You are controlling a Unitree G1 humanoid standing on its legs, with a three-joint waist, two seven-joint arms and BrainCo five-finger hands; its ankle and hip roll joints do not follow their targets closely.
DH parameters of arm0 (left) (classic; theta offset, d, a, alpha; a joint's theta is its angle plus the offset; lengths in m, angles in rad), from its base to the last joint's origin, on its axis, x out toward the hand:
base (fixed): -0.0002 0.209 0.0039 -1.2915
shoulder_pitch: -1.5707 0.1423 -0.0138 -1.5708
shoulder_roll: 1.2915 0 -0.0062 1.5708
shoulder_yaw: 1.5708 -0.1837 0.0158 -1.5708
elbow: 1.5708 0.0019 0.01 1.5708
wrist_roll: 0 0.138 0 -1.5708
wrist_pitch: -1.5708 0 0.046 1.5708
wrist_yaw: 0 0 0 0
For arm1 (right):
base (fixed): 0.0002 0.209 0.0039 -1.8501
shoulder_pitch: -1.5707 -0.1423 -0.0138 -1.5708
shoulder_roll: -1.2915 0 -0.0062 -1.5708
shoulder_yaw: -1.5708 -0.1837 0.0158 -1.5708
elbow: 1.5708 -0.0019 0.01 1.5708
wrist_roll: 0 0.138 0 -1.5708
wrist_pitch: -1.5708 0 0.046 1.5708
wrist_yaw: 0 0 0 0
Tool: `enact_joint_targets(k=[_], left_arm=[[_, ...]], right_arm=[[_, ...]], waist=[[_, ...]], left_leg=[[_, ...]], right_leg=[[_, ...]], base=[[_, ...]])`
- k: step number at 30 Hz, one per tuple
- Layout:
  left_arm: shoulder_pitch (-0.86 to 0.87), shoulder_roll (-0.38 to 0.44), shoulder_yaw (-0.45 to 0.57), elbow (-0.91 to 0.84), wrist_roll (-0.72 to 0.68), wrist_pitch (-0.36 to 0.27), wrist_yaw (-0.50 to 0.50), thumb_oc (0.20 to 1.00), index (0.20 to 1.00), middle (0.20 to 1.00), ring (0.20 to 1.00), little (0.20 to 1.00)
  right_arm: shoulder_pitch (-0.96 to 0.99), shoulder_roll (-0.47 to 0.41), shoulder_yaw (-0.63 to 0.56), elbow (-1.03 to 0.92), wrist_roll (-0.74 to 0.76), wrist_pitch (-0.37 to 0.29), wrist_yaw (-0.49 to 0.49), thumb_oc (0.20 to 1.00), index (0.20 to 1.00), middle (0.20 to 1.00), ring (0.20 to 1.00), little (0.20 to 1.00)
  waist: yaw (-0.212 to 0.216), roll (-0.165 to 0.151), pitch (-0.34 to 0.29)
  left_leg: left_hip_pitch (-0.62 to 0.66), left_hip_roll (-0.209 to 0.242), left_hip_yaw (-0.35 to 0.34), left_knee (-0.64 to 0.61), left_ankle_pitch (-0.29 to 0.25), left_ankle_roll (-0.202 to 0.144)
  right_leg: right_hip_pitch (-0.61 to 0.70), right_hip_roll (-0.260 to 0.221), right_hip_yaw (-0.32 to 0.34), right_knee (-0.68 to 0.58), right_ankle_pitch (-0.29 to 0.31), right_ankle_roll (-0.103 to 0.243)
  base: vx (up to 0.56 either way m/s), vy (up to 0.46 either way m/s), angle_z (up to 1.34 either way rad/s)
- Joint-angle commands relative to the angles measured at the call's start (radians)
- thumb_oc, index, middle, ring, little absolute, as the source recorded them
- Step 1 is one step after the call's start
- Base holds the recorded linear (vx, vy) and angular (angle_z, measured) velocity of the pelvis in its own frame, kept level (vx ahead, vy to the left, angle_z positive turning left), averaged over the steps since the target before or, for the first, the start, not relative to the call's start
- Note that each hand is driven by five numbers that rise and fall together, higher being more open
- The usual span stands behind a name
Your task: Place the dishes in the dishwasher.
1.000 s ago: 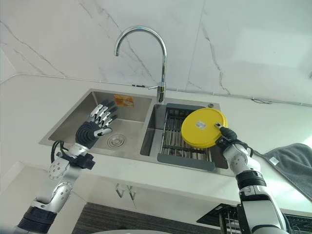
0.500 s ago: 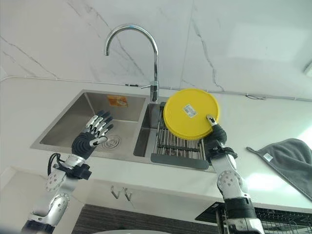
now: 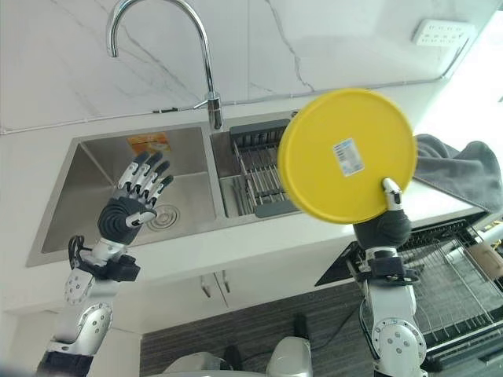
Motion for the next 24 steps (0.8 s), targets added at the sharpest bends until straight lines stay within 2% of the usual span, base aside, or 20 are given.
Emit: enact_joint_targets(k=[1, 3, 4, 6, 8, 9, 11, 12, 15, 16, 17, 18, 19, 20, 22, 24], left_arm=[[0.001, 0.065, 0.025, -0.143, -0.030, -0.049, -0.034, 1.000, 1.000, 1.000, 1.000, 1.000], [-0.009, 0.067, 0.009, -0.149, -0.015, -0.049, -0.025, 1.000, 1.000, 1.000, 1.000, 1.000], [-0.027, 0.066, -0.015, -0.146, 0.004, -0.052, 0.002, 1.000, 1.000, 1.000, 1.000, 1.000], [-0.056, 0.062, -0.037, -0.144, 0.032, -0.049, 0.039, 1.000, 1.000, 1.000, 1.000, 1.000], [-0.079, 0.062, -0.054, -0.131, 0.056, -0.049, 0.069, 1.000, 1.000, 1.000, 1.000, 1.000], [-0.085, 0.061, -0.056, -0.128, 0.060, -0.044, 0.075, 1.000, 1.000, 1.000, 1.000, 1.000], [-0.097, 0.073, -0.069, -0.139, 0.085, -0.040, 0.103, 1.000, 1.000, 1.000, 1.000, 1.000], [-0.101, 0.078, -0.073, -0.142, 0.094, -0.043, 0.111, 1.000, 1.000, 1.000, 1.000, 1.000], [-0.117, 0.092, -0.084, -0.132, 0.113, -0.056, 0.140, 1.000, 1.000, 1.000, 1.000, 1.000], [-0.118, 0.093, -0.085, -0.131, 0.113, -0.057, 0.140, 1.000, 1.000, 1.000, 1.000, 1.000], [-0.129, 0.091, -0.093, -0.130, 0.115, -0.061, 0.152, 1.000, 1.000, 1.000, 1.000, 1.000], [-0.132, 0.089, -0.094, -0.134, 0.118, -0.059, 0.155, 1.000, 1.000, 1.000, 1.000, 1.000], [-0.137, 0.085, -0.093, -0.135, 0.118, -0.060, 0.150, 1.000, 1.000, 1.000, 1.000, 1.000], [-0.140, 0.084, -0.095, -0.133, 0.122, -0.061, 0.147, 1.000, 1.000, 1.000, 1.000, 1.000], [-0.143, 0.087, -0.089, -0.136, 0.122, -0.064, 0.137, 1.000, 1.000, 1.000, 1.000, 1.000], [-0.120, 0.077, -0.084, -0.131, 0.114, -0.084, 0.145, 1.000, 1.000, 1.000, 1.000, 1.000]], right_arm=[[-0.131, -0.025, -0.049, 0.002, 0.095, -0.089, 0.031, 0.200, 0.200, 0.200, 0.200, 0.200], [-0.127, -0.031, -0.053, -0.001, 0.097, -0.105, 0.030, 0.200, 0.200, 0.200, 0.200, 0.200], [-0.131, -0.030, -0.053, -0.004, 0.099, -0.105, 0.031, 0.200, 0.200, 0.200, 0.200, 0.200], [-0.154, -0.019, -0.045, -0.006, 0.091, -0.112, 0.019, 0.200, 0.200, 0.200, 0.200, 0.200], [-0.186, 0.008, -0.025, -0.001, 0.086, -0.121, -0.001, 0.200, 0.200, 0.200, 0.200, 0.200], [-0.196, 0.017, -0.019, -0.001, 0.084, -0.117, -0.013, 0.200, 0.200, 0.200, 0.200, 0.200], [-0.213, 0.040, 0.014, 0.000, 0.067, -0.114, -0.014, 0.200, 0.200, 0.200, 0.200, 0.200], [-0.208, 0.041, 0.017, -0.003, 0.064, -0.115, -0.007, 0.200, 0.200, 0.200, 0.200, 0.200], [-0.185, 0.037, 0.014, -0.012, 0.072, -0.100, 0.014, 0.200, 0.200, 0.200, 0.200, 0.200], [-0.184, 0.036, 0.014, -0.011, 0.073, -0.098, 0.015, 0.200, 0.200, 0.200, 0.200, 0.200], [-0.178, 0.035, 0.013, -0.013, 0.071, -0.100, 0.022, 0.200, 0.200, 0.200, 0.200, 0.200], [-0.178, 0.041, 0.014, -0.015, 0.066, -0.102, 0.026, 0.200, 0.200, 0.200, 0.200, 0.200], [-0.180, 0.044, 0.012, -0.018, 0.061, -0.109, 0.039, 0.200, 0.200, 0.200, 0.200, 0.200], [-0.179, 0.045, 0.014, -0.019, 0.060, -0.118, 0.049, 0.200, 0.200, 0.200, 0.200, 0.200], [-0.196, 0.036, 0.012, -0.011, 0.041, -0.121, 0.065, 0.200, 0.200, 0.200, 0.200, 0.200], [-0.233, 0.006, 0.015, 0.006, 0.030, -0.099, 0.036, 0.200, 0.200, 0.200, 0.200, 0.200]], waist=[[0.023, -0.001, -0.023], [0.026, -0.003, -0.029], [0.034, -0.011, -0.036], [0.060, -0.029, -0.046], [0.093, -0.046, -0.065], [0.103, -0.048, -0.068], [0.127, -0.046, -0.067], [0.123, -0.046, -0.066], [0.099, -0.045, -0.066], [0.098, -0.044, -0.066], [0.081, -0.045, -0.063], [0.075, -0.044, -0.062], [0.060, -0.044, -0.058], [0.054, -0.043, -0.055], [0.059, -0.043, -0.055], [0.063, -0.044, -0.054]], left_leg=[[0.183, 0.092, -0.113, -0.178, -0.021, -0.149], [0.178, 0.091, -0.093, -0.213, 0.002, -0.138], [0.157, 0.092, -0.076, -0.220, 0.015, -0.132], [0.126, 0.093, -0.052, -0.220, 0.029, -0.129], [0.095, 0.092, -0.021, -0.220, 0.043, -0.129], [0.091, 0.094, -0.012, -0.220, 0.046, -0.129], [0.089, 0.121, 0.011, -0.220, 0.050, -0.144], [0.090, 0.132, 0.015, -0.220, 0.050, -0.153], [0.099, 0.164, 0.029, -0.220, 0.049, -0.174], [0.099, 0.166, 0.030, -0.220, 0.048, -0.175], [0.109, 0.192, 0.032, -0.220, 0.047, -0.191], [0.111, 0.206, 0.030, -0.220, 0.047, -0.199], [0.115, 0.237, 0.020, -0.220, 0.049, -0.212], [0.112, 0.255, 0.012, -0.220, 0.054, -0.219], [0.095, 0.307, 0.010, -0.220, 0.088, -0.243], [0.085, 0.375, 0.012, -0.206, 0.132, -0.288]], right_leg=[[0.058, 0.133, -0.026, 0.072, -0.096, -0.052], [0.073, 0.165, -0.061, 0.133, -0.128, -0.060], [0.094, 0.177, -0.101, 0.172, -0.150, -0.064], [0.138, 0.176, -0.139, 0.162, -0.176, -0.063], [0.225, 0.165, -0.167, 0.093, -0.208, -0.057], [0.244, 0.151, -0.179, 0.074, -0.205, -0.054], [0.281, 0.057, -0.236, 0.004, -0.158, -0.039], [0.282, 0.031, -0.241, -0.018, -0.139, -0.031], [0.273, -0.023, -0.229, -0.085, -0.090, -0.009], [0.273, -0.024, -0.227, -0.089, -0.086, -0.008], [0.253, -0.055, -0.211, -0.133, -0.047, 0.002], [0.241, -0.061, -0.202, -0.147, -0.034, 0.004], [0.211, -0.061, -0.163, -0.154, -0.026, 0.004], [0.198, -0.051, -0.138, -0.144, -0.042, 0.004], [0.196, -0.017, -0.140, -0.137, -0.094, 0.002], [0.200, 0.030, -0.117, -0.174, -0.103, -0.026]], base=[[-0.18, 0.185, -0.29], [-0.15, 0.111, -0.39], [-0.16, 0.031, -0.36], [-0.14, -0.054, -0.59], [-0.11, -0.153, -1.08], [-0.13, -0.230, -1.10], [-0.18, -0.360, -1.05], [-0.14, -0.311, -1.07], [-0.09, -0.284, -1.18], [-0.09, -0.455, -0.48], [-0.09, -0.440, -0.37], [-0.15, -0.717, -0.26], [-0.13, -0.600, -0.16], [-0.16, -0.686, 0.00], [-0.17, -0.709, 0.28], [-0.12, -0.658, 0.32]])
